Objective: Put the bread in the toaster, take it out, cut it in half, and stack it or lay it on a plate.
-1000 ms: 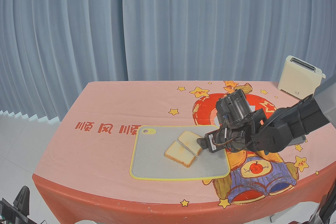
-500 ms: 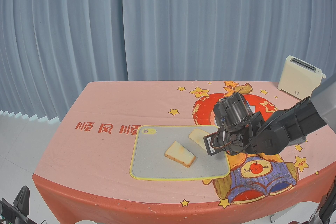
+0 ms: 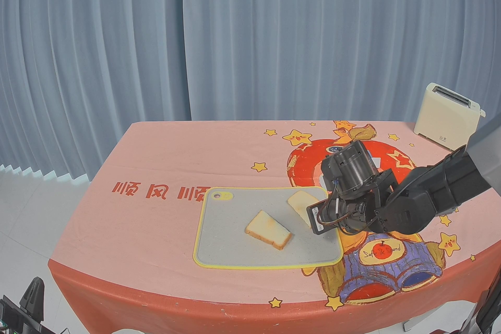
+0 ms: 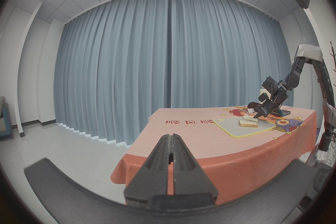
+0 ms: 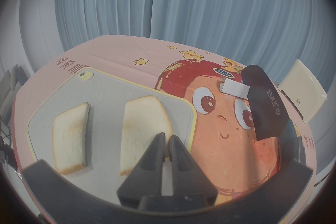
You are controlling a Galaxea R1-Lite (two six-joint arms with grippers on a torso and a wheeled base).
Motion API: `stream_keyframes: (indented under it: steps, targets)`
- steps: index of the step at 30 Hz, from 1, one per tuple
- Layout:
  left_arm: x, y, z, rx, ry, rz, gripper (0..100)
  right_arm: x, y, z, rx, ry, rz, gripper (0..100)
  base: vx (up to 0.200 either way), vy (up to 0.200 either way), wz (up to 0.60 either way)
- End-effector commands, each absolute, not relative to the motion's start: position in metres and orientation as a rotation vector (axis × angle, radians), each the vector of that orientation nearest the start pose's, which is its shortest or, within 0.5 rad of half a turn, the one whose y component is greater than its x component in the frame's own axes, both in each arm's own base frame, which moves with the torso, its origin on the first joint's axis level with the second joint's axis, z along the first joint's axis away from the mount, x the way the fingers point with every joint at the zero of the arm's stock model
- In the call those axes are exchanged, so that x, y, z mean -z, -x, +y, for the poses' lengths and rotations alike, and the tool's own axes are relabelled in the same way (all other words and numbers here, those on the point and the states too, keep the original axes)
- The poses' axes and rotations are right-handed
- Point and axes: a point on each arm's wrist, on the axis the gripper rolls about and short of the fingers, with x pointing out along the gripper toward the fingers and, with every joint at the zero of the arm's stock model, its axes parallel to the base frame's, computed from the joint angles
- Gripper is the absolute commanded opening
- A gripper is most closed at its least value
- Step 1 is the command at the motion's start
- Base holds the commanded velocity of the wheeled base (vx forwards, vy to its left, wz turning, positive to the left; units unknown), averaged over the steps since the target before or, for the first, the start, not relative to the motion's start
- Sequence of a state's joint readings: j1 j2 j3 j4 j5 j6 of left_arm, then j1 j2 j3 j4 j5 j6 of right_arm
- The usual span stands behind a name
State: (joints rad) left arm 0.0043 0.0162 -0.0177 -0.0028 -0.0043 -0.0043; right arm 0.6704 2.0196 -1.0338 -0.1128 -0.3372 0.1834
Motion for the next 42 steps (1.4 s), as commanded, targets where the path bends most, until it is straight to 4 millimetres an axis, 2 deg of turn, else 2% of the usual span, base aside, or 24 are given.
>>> stream_keyframes:
  steps: [1, 25, 34, 42]
  targets:
    - [-0.076, 0.022, 0.0, 0.0, 0.005, 0.003, 0, -0.092, -0.281, 0.214, -0.242, 0.245, 0.781, 0, 0.0, 0.0, 0.0]
    - [-0.076, 0.022, 0.0, 0.0, 0.005, 0.003, 0, -0.129, -0.265, 0.207, -0.266, 0.198, 0.695, 0, 0.0, 0.0, 0.0]
    - [-0.076, 0.022, 0.0, 0.0, 0.005, 0.003, 0, -0.153, -0.256, 0.199, -0.275, 0.165, 0.635, 0, 0.0, 0.0, 0.0]
    - [-0.076, 0.022, 0.0, 0.0, 0.005, 0.003, 0, -0.164, -0.247, 0.192, -0.282, 0.151, 0.609, 0, 0.0, 0.0, 0.0]
